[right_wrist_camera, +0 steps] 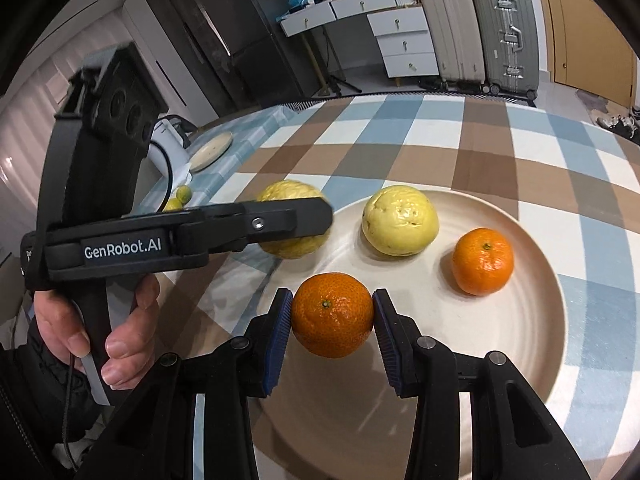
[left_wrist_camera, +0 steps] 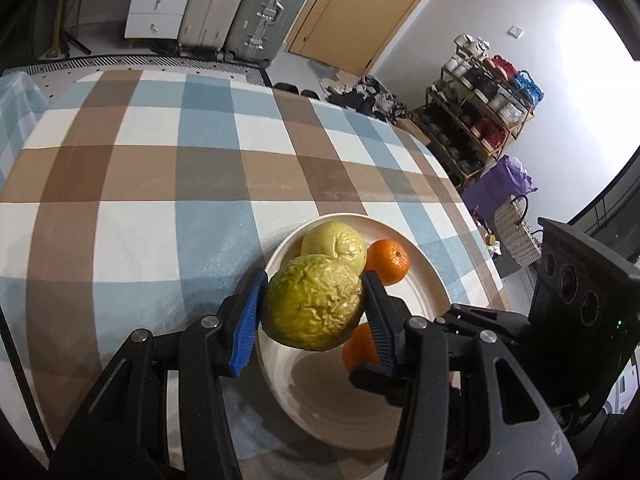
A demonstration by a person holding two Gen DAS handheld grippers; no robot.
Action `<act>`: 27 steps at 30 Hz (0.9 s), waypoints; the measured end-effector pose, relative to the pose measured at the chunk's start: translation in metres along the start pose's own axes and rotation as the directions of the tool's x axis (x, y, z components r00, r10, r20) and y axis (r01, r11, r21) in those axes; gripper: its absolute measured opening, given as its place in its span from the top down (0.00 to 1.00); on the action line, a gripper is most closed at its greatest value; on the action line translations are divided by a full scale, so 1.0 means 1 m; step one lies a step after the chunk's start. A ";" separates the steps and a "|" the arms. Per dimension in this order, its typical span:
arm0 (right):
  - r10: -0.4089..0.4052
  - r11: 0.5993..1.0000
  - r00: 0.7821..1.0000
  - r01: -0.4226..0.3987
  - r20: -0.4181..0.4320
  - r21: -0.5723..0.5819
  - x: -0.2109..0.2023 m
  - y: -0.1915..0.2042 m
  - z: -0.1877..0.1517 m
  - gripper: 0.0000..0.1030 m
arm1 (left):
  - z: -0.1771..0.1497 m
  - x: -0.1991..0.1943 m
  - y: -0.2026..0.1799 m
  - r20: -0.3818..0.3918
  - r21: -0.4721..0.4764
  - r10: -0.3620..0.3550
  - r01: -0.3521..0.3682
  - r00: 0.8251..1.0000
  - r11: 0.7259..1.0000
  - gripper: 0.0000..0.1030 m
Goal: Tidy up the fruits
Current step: 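Place the pomelo and orange on the plate beside the other fruits, open both tools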
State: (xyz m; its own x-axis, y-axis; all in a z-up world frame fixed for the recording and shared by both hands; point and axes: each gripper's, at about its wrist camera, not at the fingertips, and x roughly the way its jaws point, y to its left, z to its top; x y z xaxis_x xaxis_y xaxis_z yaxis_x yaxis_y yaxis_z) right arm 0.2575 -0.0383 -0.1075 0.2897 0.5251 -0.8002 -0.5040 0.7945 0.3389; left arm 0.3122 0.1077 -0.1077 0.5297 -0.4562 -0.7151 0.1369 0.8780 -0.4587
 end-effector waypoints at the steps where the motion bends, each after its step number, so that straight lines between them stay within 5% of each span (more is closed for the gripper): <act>1: 0.001 1.000 1.000 -0.001 -0.008 -0.001 0.004 -0.001 0.001 0.60 | 0.002 0.005 0.001 -0.010 -0.003 0.003 -0.003 1.000 1.000 0.55; 17: 0.003 1.000 0.999 -0.002 -0.043 0.008 0.024 -0.005 0.008 0.59 | 0.007 0.022 -0.006 -0.049 0.002 0.007 -0.007 0.999 1.000 0.55; 27: 0.006 0.999 0.998 -0.008 0.056 0.037 -0.018 -0.008 -0.004 0.27 | 0.006 -0.013 -0.021 0.016 0.014 0.032 -0.033 0.999 0.999 0.39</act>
State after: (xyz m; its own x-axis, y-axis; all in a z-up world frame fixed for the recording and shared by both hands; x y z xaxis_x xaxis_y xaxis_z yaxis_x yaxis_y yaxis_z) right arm 0.2529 -0.0551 -0.0976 0.3322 0.5459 -0.7692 -0.4755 0.8012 0.3633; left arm 0.3076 0.0957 -0.0851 0.5473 -0.4250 -0.7210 0.1312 0.8944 -0.4276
